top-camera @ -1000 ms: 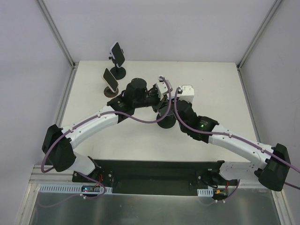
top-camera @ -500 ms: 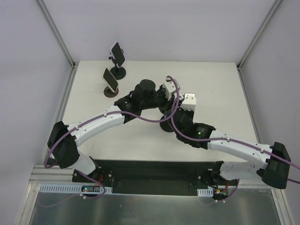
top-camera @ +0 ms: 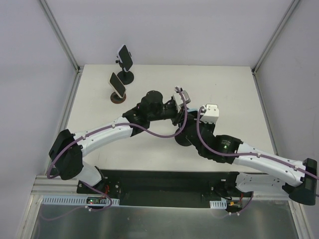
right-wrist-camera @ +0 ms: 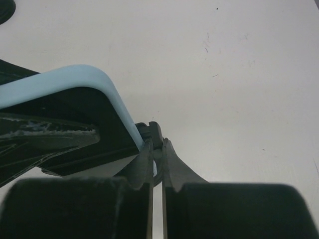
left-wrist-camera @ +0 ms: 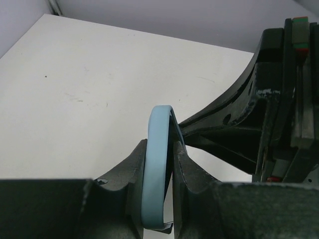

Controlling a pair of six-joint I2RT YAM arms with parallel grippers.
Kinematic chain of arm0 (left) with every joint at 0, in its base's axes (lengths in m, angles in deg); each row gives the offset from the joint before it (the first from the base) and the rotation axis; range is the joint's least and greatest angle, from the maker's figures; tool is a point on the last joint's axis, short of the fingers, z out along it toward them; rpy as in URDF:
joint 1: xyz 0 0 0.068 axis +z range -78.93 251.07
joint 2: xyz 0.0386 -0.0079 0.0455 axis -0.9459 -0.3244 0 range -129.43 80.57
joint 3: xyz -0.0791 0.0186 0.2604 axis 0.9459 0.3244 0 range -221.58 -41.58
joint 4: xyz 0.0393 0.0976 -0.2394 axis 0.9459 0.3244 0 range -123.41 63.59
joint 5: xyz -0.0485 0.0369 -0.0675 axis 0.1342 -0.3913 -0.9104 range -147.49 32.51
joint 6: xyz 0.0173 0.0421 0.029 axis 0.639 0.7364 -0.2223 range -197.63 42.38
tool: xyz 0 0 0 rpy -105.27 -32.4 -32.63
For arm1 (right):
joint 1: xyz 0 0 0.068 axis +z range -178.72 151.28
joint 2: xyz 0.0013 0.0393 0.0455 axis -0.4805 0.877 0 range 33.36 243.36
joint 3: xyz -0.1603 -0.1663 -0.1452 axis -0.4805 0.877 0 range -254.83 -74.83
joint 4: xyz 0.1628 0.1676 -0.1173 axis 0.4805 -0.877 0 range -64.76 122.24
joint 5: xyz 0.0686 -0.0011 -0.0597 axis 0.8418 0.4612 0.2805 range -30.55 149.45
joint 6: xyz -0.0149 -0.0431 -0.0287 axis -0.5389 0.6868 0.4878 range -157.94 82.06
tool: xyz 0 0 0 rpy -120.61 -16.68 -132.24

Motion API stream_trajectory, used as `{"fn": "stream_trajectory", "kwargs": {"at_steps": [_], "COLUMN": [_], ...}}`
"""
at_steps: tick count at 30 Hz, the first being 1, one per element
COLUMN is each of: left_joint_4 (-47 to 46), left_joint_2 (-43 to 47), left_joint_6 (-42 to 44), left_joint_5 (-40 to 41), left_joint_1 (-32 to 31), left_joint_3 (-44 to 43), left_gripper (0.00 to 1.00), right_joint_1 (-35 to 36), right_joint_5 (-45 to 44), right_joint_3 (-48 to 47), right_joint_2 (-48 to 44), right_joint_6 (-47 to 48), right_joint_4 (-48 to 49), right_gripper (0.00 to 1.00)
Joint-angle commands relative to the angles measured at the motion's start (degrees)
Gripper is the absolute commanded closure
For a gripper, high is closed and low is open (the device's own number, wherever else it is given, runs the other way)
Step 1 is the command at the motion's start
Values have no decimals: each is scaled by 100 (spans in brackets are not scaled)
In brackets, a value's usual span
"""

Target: Place the phone on the phone stand

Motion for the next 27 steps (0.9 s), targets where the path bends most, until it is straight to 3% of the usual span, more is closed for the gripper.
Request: {"fn": "stream_trajectory", "kwargs": {"at_steps": [1, 5, 6, 9, 11, 12, 15, 18, 22, 27], "left_joint_4": [-568, -594, -594, -594, -585, -576, -533, -340, 100, 451], "left_joint_2": [-860, -895, -886, -842, -816, -807, -790, -693, -448, 176], "left_joint_6": [1090, 1134, 1134, 1160, 1187, 1187, 1143, 1073, 652, 378], "left_joint_5": [3983, 3966, 3948, 3870, 3817, 3782, 3694, 3404, 3123, 2806], "left_joint_1": [735, 718, 709, 709, 700, 700, 700, 700, 735, 726], "left_joint_3": [439, 483, 483, 518, 544, 570, 623, 623, 492, 351], "left_gripper": [100, 100, 100, 100, 100, 100, 100, 100, 100, 100], "right_joint_1": [913, 1080, 1150, 1449, 1685, 1730, 1731, 1643, 784, -790], "right_joint_5": [1738, 2414, 2625, 2845, 2733, 2724, 2680, 1901, 2238, 3677], "right_joint_3": [-539, -847, -952, -804, -638, -585, -541, -672, -471, 46], "right_joint_2": [-645, -566, -583, -811, -1021, -1223, -1513, -1629, -1953, -1884], "right_joint_6": [-1019, -1002, -959, -809, -660, -564, -196, 60, 596, 1193], "right_joint_4": [542, 261, 233, 286, 267, 276, 101, -654, -796, -305], "right_gripper": [100, 97, 86, 64, 54, 44, 31, 19, 16, 14]}}
